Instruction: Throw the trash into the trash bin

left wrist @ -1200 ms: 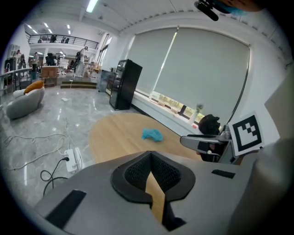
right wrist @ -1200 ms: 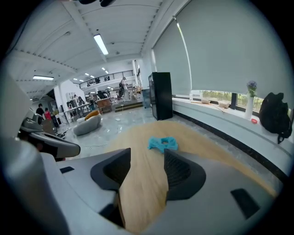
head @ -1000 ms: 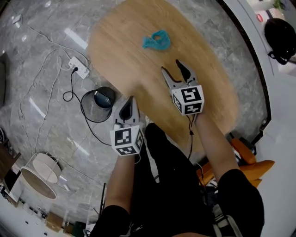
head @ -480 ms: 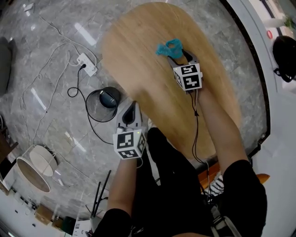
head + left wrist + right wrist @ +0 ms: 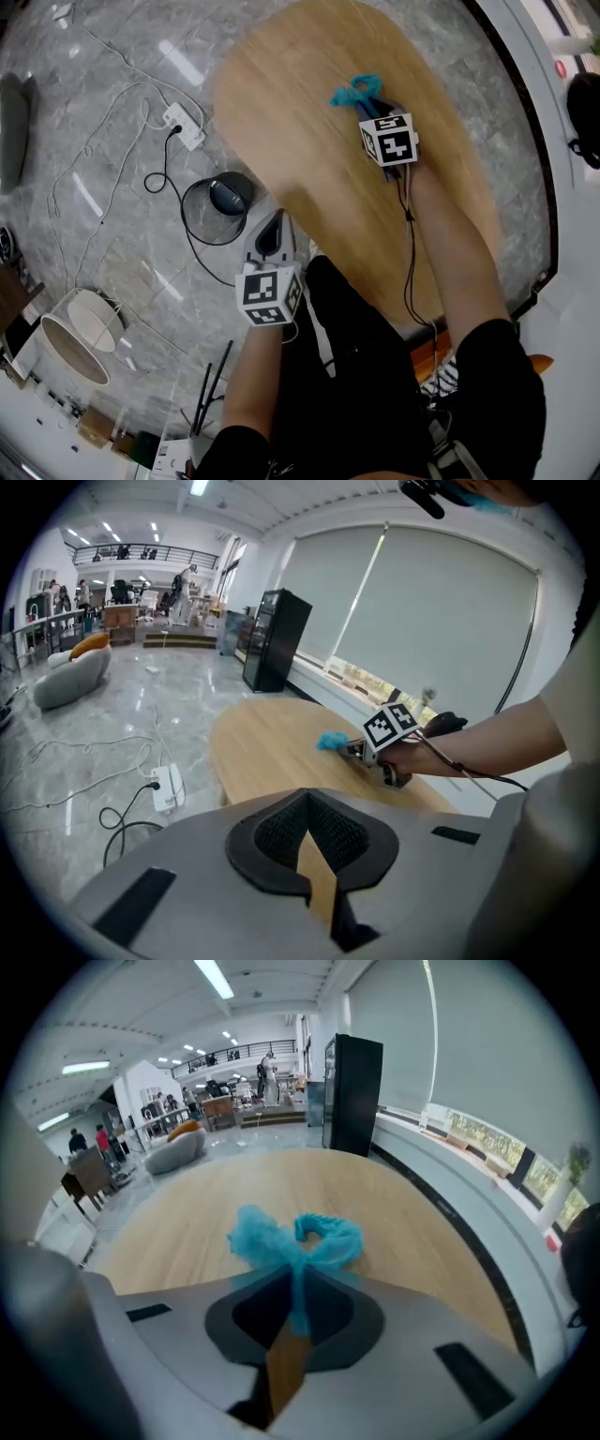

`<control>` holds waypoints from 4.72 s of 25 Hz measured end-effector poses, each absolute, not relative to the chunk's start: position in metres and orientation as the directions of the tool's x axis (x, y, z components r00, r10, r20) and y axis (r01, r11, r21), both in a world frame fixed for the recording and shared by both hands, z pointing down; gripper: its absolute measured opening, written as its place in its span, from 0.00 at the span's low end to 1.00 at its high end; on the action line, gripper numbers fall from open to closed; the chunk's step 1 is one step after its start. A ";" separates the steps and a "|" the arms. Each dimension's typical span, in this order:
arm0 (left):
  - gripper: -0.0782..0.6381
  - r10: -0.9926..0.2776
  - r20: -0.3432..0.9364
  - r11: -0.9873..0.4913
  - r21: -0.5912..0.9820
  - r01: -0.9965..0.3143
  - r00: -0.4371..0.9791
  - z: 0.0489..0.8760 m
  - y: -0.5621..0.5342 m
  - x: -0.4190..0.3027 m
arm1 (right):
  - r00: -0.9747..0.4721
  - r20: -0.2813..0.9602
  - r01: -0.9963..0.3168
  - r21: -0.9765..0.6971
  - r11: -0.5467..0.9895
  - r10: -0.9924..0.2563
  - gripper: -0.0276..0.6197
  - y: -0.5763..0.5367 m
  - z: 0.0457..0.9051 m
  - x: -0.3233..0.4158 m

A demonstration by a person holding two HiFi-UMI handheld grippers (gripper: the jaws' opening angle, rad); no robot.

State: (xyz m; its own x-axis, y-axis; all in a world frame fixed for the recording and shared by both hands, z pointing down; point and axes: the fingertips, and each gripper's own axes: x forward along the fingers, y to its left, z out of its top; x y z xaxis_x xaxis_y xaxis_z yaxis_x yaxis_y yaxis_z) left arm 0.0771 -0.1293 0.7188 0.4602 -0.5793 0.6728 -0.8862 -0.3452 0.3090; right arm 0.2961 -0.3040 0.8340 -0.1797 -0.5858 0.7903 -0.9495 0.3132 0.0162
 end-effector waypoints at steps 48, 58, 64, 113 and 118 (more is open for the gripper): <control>0.13 -0.694 0.634 -0.177 0.308 -0.935 0.340 0.710 -0.080 -0.112 | -0.480 0.504 -0.869 -0.161 0.468 -0.719 0.07 -0.115 0.700 -0.008; 0.13 -0.703 0.669 -0.003 0.334 -0.942 0.240 0.748 -0.047 -0.239 | -0.576 0.632 -0.767 -0.198 0.611 -0.519 0.07 -0.094 0.790 -0.158; 0.13 -0.701 0.673 0.021 0.351 -0.936 0.237 0.755 -0.039 -0.275 | -0.530 0.730 -0.764 -0.190 0.616 -0.432 0.07 -0.087 0.858 -0.195; 0.13 -0.919 0.251 -0.287 0.102 -0.952 0.304 0.250 -0.104 -0.120 | -0.432 0.060 -0.893 -0.165 0.418 -0.900 0.06 -0.128 0.227 0.007; 0.12 -0.947 0.155 -0.281 0.024 -0.959 0.282 0.182 -0.080 -0.127 | -0.476 -0.053 -0.873 -0.090 0.479 -0.878 0.06 -0.114 0.146 0.000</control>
State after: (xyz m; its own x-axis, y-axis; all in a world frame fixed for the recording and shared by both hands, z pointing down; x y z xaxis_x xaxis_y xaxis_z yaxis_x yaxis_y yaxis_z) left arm -0.1275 -0.0798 0.1817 0.2816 -0.9470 0.1546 -0.9593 -0.2813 0.0244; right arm -0.0002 -0.1136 0.1460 -0.4759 -0.8779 -0.0528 -0.8733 0.4788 -0.0897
